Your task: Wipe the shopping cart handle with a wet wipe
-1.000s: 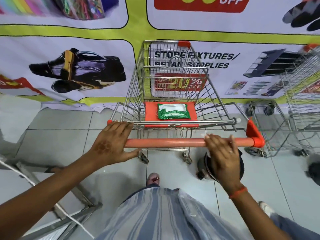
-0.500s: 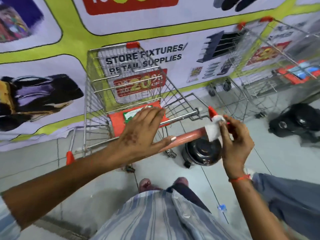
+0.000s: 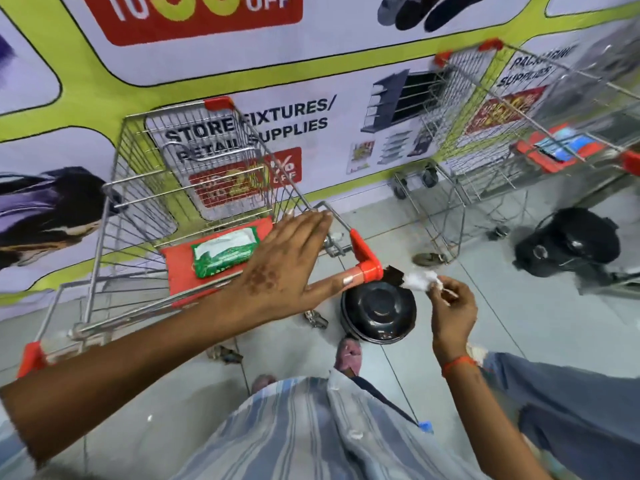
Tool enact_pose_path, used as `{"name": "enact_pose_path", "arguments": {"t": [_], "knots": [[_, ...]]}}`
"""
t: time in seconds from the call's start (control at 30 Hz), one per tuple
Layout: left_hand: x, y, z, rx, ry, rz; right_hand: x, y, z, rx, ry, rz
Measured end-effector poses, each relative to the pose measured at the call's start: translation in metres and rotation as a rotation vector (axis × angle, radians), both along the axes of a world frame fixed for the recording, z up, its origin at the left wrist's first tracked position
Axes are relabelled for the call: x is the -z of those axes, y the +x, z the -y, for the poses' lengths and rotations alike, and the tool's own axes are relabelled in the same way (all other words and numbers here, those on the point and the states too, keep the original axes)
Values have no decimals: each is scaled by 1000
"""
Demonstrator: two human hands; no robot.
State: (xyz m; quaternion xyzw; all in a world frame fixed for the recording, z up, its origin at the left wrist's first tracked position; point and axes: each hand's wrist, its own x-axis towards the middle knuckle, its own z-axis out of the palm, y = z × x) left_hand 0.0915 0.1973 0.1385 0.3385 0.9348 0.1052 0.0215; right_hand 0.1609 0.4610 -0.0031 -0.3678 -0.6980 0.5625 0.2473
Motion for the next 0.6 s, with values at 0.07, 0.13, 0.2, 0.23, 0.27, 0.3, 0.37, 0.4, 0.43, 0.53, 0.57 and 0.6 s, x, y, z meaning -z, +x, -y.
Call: {"name": "enact_pose_path", "arguments": {"t": [0.07,0.13,0.2,0.23,0.27,0.3,0.37,0.4,0.43,0.53,0.57,0.6], "knots": [[4,-3,-8,-17,7,3,20,-1,-16,14,-91,70],[8,-6,-15,-38,-12,16,36,-2,-27,28,-167,120],[13,-10,-23,-56,-32,10,51,-5,-36,35,-203,174],[15,-11,-26,-67,-42,17,56,-7,-37,29,-196,211],[17,-12,-28,-71,-49,15,65,-9,-39,15,-183,238],[19,-13,-30,-77,-46,16,71,-10,-39,5,-176,264],[20,-16,-35,-89,-49,26,84,-16,-40,-17,-177,334],[23,-18,-37,-94,-41,23,90,-20,-40,-31,-169,357],[22,-18,-38,-97,-42,29,93,-23,-39,-55,-162,380],[24,-21,-37,-106,-25,21,106,-35,-39,-181,-171,421],[22,-22,-38,-116,-9,32,112,-39,-40,-223,-180,449],[23,-23,-37,-118,-18,39,118,-43,-38,-253,-195,455]]}}
